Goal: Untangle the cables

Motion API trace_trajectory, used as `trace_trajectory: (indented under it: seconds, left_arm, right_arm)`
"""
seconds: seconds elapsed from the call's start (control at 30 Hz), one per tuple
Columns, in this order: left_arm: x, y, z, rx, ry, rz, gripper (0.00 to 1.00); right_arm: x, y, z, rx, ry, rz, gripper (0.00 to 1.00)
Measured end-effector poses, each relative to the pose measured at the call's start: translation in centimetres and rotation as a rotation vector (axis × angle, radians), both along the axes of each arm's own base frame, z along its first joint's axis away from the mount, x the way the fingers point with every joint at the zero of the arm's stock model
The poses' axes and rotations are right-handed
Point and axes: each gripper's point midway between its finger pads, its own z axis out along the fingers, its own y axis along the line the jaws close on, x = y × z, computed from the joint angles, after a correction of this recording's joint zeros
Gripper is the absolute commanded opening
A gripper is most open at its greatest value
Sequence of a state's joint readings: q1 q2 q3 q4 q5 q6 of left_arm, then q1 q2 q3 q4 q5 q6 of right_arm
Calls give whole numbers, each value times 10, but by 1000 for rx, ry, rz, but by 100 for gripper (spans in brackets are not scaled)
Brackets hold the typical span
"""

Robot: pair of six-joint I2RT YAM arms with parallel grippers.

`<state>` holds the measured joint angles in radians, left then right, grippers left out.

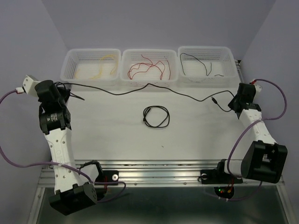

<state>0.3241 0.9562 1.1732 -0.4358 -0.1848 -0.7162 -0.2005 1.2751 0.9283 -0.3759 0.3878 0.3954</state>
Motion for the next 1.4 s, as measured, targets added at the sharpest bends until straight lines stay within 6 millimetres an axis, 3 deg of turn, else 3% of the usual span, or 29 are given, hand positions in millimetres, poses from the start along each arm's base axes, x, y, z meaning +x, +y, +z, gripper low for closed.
trace_trajectory:
  seconds: [0.07, 0.2, 0.3, 0.33, 0.43, 0.6, 0.7, 0.87, 1.0, 1.1, 1.13, 1.17, 1.2, 1.3, 1.4]
  left_arm:
    - [7, -11, 3, -1, -29, -72, 0]
    - [23, -53, -8, 3, -36, -257, 0]
    - [35, -109, -27, 4, -5, -446, 0]
    - [39, -145, -40, 2, 20, -562, 0]
    - [42, -174, -55, 3, 46, -648, 0]
    - [48, -245, -82, 3, 101, -835, 0]
    - [43, -292, -96, 9, 125, -955, 0]
    - [35, -353, -115, 21, 160, -1094, 0]
    - [28, -414, -135, 23, 192, -1229, 0]
    - [14, -466, -153, 32, 232, -1343, 36]
    - [10, -476, -156, 31, 238, -1369, 72]
    - [4, -492, -159, 31, 244, -1406, 94]
    - [-4, -510, -163, 43, 249, -1454, 99]
    - [-18, -536, -165, 42, 249, -1527, 99]
    - [-20, -538, -167, 50, 257, -1538, 99]
  right_arm:
    - [4, 16, -11, 60, -4, 80, 1]
    - [7, 65, -30, 151, -6, 256, 1]
    - [9, 108, -33, 193, -1, 397, 1]
    - [10, 135, -33, 226, -9, 489, 1]
    - [11, 164, -29, 284, -39, 597, 1]
    - [8, 218, -14, 399, -114, 801, 5]
    - [6, 237, -7, 430, -135, 867, 7]
    - [6, 236, -9, 443, -131, 832, 11]
    - [4, 218, -20, 407, -81, 717, 8]
    - [3, 199, -27, 358, -44, 611, 6]
    - [2, 193, -29, 339, -34, 576, 6]
    - [2, 189, -29, 330, -31, 559, 6]
    - [1, 182, -30, 303, -27, 524, 4]
    - [-1, 167, -24, 251, -29, 459, 1]
    - [0, 154, -16, 199, -37, 405, 1]
